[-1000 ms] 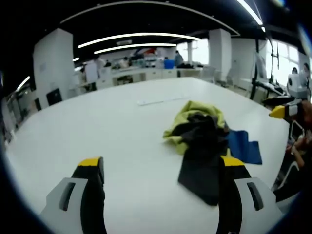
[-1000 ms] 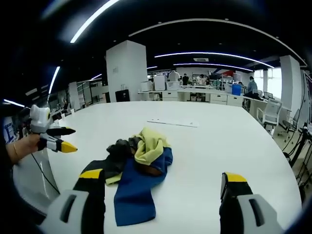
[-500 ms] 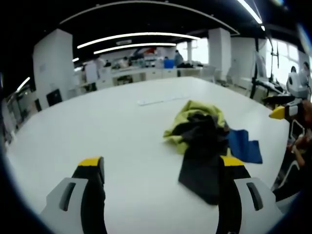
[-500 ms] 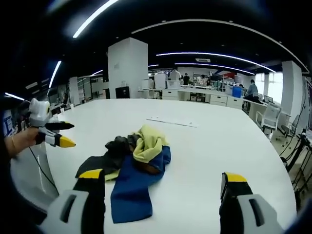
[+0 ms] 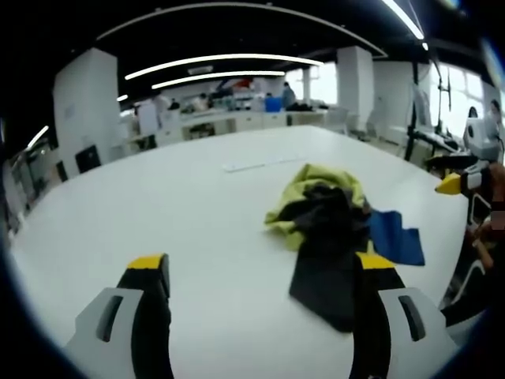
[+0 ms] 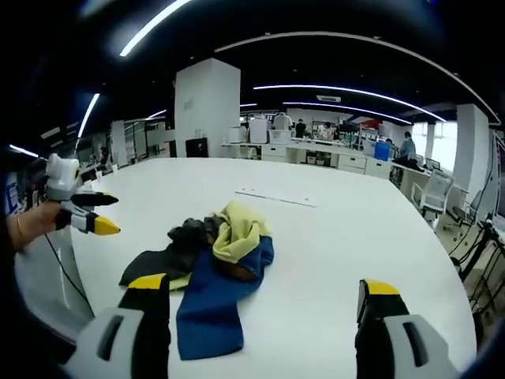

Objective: Fold the garment on the visible template until the final outline fits inside the template.

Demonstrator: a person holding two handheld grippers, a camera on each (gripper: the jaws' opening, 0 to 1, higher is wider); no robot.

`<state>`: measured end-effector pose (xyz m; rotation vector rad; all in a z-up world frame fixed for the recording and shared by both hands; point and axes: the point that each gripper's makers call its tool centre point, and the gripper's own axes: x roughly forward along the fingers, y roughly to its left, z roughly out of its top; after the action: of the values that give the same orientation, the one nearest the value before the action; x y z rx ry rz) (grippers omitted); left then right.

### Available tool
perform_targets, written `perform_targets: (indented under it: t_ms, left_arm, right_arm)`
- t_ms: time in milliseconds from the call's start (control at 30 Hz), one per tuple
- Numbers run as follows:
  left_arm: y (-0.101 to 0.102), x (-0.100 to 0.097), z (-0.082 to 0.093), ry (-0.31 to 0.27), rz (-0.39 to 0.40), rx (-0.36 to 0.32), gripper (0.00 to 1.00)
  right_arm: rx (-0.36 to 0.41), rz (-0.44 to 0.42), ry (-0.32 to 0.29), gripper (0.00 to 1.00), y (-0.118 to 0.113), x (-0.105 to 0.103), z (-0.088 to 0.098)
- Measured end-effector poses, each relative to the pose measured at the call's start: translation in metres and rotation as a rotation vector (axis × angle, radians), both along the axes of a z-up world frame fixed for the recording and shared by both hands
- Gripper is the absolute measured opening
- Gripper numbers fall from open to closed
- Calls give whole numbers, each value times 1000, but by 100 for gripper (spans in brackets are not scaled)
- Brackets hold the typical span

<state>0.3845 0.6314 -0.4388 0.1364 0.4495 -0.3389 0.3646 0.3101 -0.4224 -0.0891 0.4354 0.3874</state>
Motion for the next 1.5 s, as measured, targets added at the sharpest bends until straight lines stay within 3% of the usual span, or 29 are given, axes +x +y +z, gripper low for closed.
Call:
perform_targets:
  t_ms: [733,833,900,1000,1100,1267,1500]
  left_arm:
    - [0,-1,-6,19,-8,19,90]
    - [-1,1,2,-16,0,-7,87]
    - [-5,1,4,-28,-7,-28,87]
    - [-10,-2,-3,10,-29,-24,87]
    - [-18,-2,-3,5,-50,-37,87]
    - [-31,-6,-10,15,-93,-12,86]
    - [-67,-18,-24,45,-210,-16,78]
  right_arm:
    - [24,4,-6,100,0,2,2]
    - [22,9,-5,100,0,3,1]
    - [21,11,-4,100,0,5,0]
    - [23,16,-9,100,1,8,2]
    - [27,23,-10,100,4,10,1]
    - [39,51,4,100,17,11,-9]
    - [36,124,34,98,43,7,-28]
